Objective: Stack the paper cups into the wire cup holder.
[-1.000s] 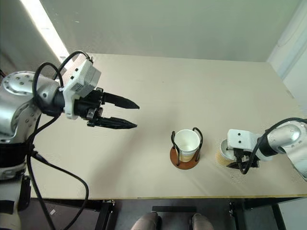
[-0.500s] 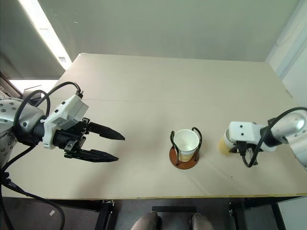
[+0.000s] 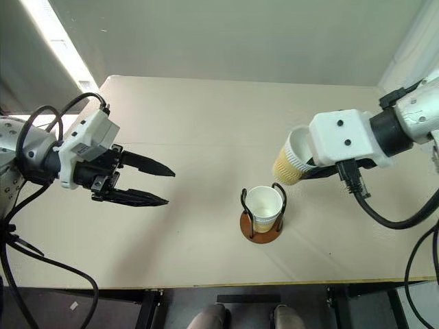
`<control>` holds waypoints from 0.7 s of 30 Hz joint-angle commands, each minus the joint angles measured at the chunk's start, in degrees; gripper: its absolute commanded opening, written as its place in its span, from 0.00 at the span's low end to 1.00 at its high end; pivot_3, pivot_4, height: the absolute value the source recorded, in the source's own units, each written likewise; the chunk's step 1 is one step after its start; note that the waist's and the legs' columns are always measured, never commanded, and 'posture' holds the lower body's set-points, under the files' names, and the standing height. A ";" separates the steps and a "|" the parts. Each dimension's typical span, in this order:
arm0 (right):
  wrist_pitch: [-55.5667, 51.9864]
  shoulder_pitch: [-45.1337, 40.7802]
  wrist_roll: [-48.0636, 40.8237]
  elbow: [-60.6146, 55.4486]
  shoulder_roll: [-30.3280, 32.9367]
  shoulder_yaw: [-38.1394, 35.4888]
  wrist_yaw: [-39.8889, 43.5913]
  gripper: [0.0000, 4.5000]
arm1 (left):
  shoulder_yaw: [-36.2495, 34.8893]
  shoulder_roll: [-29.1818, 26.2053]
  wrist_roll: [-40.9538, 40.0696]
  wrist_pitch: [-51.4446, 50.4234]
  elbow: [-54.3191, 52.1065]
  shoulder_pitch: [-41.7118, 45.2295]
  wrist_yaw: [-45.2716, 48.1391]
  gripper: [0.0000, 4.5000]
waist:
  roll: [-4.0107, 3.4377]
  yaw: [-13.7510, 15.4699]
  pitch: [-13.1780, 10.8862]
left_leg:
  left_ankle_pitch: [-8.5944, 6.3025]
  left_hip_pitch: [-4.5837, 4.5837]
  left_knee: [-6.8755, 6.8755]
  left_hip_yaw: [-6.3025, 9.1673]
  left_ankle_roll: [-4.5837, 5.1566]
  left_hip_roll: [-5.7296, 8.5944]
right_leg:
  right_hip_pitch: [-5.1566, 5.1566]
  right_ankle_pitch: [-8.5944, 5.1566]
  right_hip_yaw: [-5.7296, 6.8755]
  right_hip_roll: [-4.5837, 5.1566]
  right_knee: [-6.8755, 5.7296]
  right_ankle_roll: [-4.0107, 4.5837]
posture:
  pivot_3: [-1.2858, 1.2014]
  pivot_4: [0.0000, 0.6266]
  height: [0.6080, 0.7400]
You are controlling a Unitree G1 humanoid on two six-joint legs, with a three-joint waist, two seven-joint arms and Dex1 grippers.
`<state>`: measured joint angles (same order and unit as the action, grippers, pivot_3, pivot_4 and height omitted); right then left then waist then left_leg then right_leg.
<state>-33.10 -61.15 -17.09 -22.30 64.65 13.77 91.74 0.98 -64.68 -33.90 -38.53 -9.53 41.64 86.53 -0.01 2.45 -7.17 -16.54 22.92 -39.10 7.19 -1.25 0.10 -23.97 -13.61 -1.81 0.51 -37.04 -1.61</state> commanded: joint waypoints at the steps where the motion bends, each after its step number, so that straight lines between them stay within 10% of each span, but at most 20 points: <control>1: -0.48 -0.91 -0.62 -1.54 -0.74 0.11 0.42 0.01 | 0.28 0.64 0.97 1.42 0.98 2.29 0.53 0.69 | 0.00 0.00 0.00 | 0.00 0.01 0.03 0.00 0.00 0.00 | -0.01 0.00 0.00 0.00 0.02 0.00 | 0.52 0.24 1.00; 21: 2.33 1.07 3.83 -3.90 -5.93 6.52 -0.17 0.01 | 0.77 3.65 1.30 1.07 0.17 2.26 -0.92 0.69 | 0.00 -0.12 0.00 | 0.01 0.00 0.04 0.00 -0.01 -0.02 | -0.01 0.00 0.00 0.00 0.05 0.00 | 0.52 0.24 1.00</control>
<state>-32.18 -59.86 -14.41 -26.14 58.56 20.64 91.76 3.42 -60.69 -32.02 -37.46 -7.42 43.61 85.87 -0.01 2.34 -7.17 -16.53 22.93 -39.06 7.20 -1.26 0.07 -23.97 -13.62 -1.81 0.50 -36.99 -1.61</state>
